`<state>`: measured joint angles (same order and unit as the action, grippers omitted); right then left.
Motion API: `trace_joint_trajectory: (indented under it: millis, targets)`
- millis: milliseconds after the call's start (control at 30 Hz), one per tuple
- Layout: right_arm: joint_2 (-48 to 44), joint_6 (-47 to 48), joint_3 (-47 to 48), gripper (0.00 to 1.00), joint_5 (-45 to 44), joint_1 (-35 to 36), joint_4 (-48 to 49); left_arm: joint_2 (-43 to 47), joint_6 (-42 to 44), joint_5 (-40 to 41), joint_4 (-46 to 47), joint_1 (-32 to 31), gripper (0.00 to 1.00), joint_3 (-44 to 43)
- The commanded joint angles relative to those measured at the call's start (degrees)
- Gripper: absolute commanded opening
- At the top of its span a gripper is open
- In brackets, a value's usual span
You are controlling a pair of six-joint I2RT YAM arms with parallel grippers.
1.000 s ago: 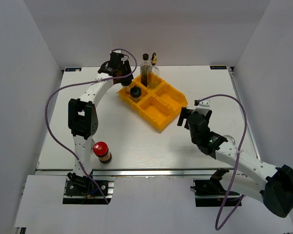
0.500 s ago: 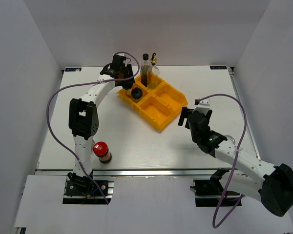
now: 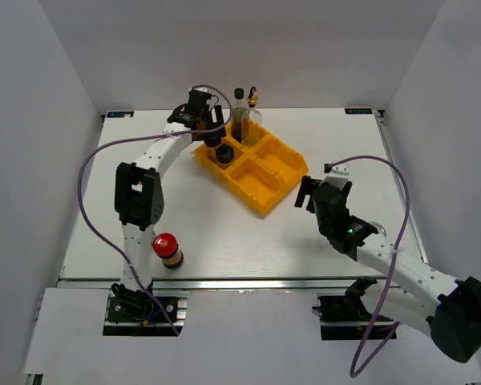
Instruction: Organize the condiment bottles
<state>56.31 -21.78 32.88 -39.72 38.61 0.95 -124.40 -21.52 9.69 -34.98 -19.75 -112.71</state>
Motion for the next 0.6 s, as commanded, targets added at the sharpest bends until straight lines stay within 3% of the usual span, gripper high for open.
trace_joint_trajectory:
  millis: [0,233,400,567]
  targets:
    - [-2.87,-0.37,2.79,0.89,0.53,-0.2,-3.04,3.81,-0.1,2.43,-2.01,-0.2,0.98,-2.43]
    - [-10.07,-7.04,6.93,0.9,-1.32,-0.38,-21.41,11.01,-2.12,8.75,-3.25,0.06,0.98,0.89]
    - [-15.62,-18.79,8.95,0.89,-6.66,-0.64,-38.34,23.48,-6.94,18.15,1.22,1.38,0.98,19.92]
    - [-15.36,-28.39,15.79,0.89,-13.08,-2.39,-54.71,40.25,-11.35,18.7,9.73,2.7,0.98,40.52]
